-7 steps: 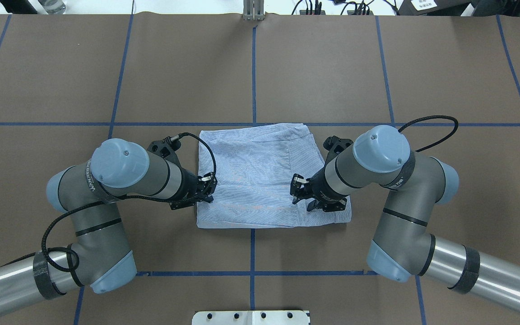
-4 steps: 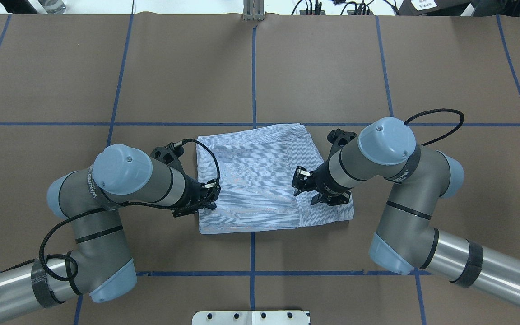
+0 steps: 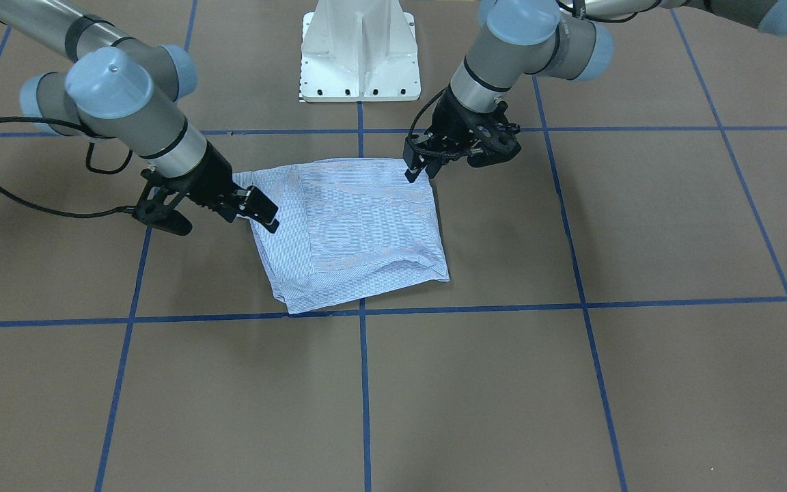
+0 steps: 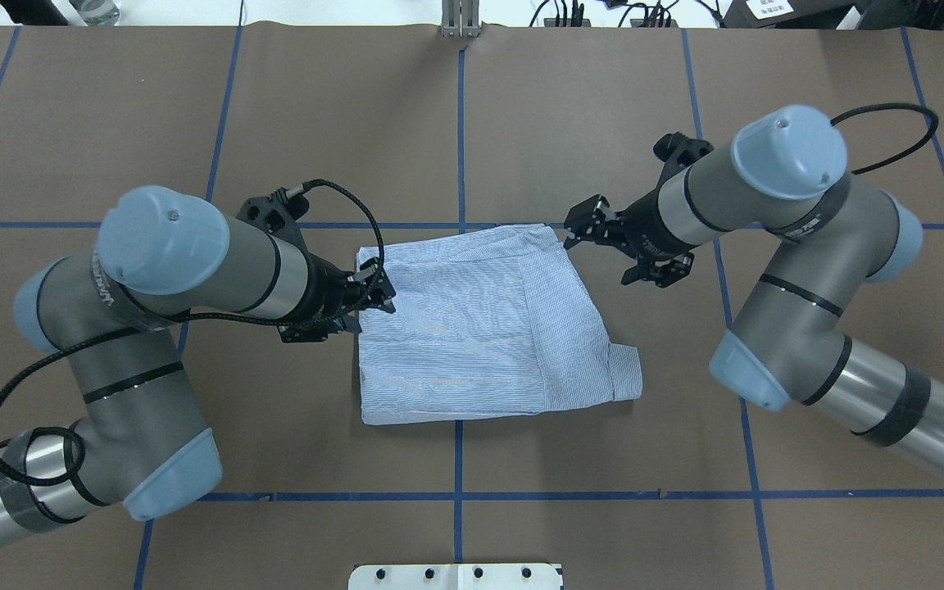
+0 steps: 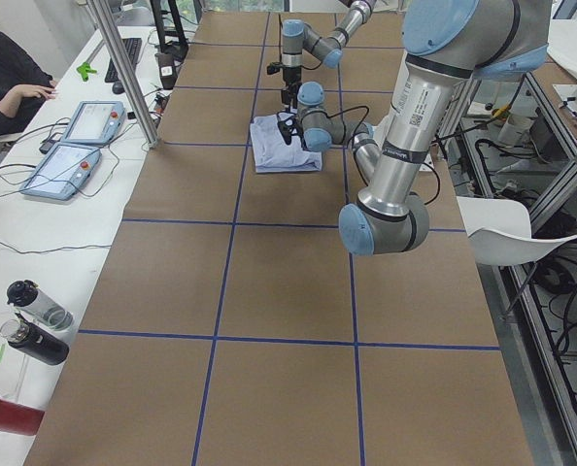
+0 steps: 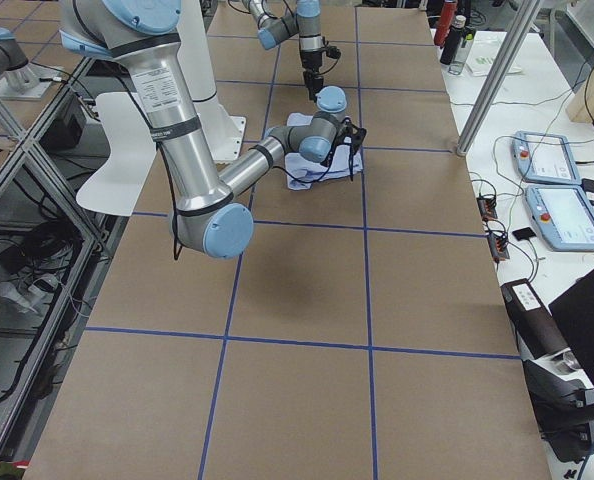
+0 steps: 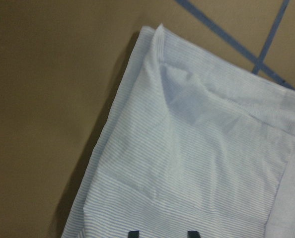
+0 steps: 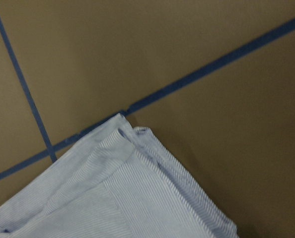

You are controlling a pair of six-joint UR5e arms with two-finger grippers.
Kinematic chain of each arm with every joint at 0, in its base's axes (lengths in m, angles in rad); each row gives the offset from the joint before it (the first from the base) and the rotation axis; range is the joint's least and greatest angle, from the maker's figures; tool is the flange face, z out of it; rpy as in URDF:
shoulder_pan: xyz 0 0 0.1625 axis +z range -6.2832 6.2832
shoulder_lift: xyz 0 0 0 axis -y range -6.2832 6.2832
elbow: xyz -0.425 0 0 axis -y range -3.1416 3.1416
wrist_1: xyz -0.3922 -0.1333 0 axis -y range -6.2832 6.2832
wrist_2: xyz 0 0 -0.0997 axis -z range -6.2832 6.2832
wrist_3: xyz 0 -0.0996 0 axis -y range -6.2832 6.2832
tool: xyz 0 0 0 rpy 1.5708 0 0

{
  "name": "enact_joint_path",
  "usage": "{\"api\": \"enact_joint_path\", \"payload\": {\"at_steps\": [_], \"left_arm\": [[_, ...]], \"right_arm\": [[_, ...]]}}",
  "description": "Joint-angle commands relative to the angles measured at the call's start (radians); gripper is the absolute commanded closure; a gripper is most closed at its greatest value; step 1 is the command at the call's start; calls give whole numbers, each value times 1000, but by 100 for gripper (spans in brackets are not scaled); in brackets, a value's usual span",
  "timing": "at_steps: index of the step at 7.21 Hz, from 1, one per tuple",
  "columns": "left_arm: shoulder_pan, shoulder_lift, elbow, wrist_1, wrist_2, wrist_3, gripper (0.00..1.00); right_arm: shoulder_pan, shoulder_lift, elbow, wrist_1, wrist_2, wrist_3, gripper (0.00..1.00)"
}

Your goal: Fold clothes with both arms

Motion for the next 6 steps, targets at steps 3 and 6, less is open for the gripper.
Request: {"api": "enact_joint_path", "payload": {"at_steps": [3,6], "left_arm": [[-269,128,-66,40,-5,539,0],[-497,346,-71,29,-118,976,0]], "right_arm": [[282,-109,-12,-196,62,-709,0],[501,-173,-16,-407,99,-1202,0]]}}
